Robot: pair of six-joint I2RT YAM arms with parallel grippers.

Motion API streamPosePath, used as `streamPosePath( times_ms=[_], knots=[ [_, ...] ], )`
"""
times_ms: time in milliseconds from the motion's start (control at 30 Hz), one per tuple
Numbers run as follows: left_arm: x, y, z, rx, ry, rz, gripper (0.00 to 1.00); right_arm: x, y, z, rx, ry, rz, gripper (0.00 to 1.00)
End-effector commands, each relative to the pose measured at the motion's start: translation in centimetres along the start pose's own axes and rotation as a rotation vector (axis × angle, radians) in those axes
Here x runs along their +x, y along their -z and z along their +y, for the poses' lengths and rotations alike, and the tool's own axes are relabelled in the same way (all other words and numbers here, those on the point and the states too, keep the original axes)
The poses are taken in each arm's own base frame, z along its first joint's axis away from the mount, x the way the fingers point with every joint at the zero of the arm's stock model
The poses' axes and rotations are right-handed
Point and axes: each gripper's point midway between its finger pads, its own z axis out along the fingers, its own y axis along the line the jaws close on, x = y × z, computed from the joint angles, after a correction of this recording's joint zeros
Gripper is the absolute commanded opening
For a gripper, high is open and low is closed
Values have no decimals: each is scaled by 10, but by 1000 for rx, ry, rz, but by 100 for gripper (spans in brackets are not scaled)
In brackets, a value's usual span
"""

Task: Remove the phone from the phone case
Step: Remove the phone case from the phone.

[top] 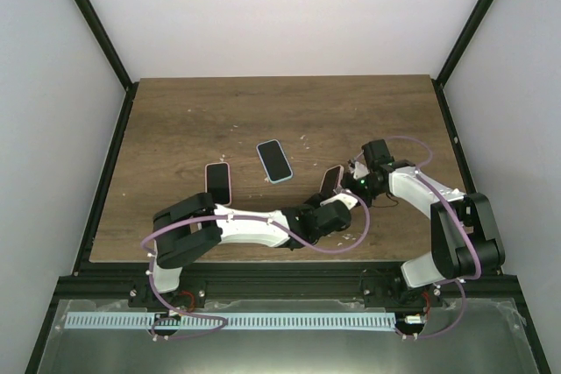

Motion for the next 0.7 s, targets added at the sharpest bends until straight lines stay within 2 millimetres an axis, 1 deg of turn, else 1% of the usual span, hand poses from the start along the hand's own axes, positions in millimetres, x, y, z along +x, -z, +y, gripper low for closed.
streamPosePath(
  times_ms=[0, 167, 300, 333, 400, 500, 667],
  knots=[
    [27, -11, 12, -86, -86, 67, 39, 2, 4, 9, -49, -5, 16, 1],
    [33, -14, 13, -105, -115, 86, 32, 0, 5, 10, -62, -15, 15, 1],
    [38, -14, 17, -131, -118, 95, 38, 1, 6, 9, -70, -22, 16, 1],
    [39, -15, 17, -133, -122, 98, 38, 1, 5, 10, -74, -22, 18, 1],
    [42, -16, 16, -134, -135, 107, 31, 2, 5, 10, -78, -23, 18, 1],
    [44, -17, 16, -132, -141, 111, 15, 1, 5, 9, -77, -20, 18, 1],
    [30, -9, 19, -121, -97, 68, 0, -2, 6, 5, -49, -10, -1, 1]
  ],
)
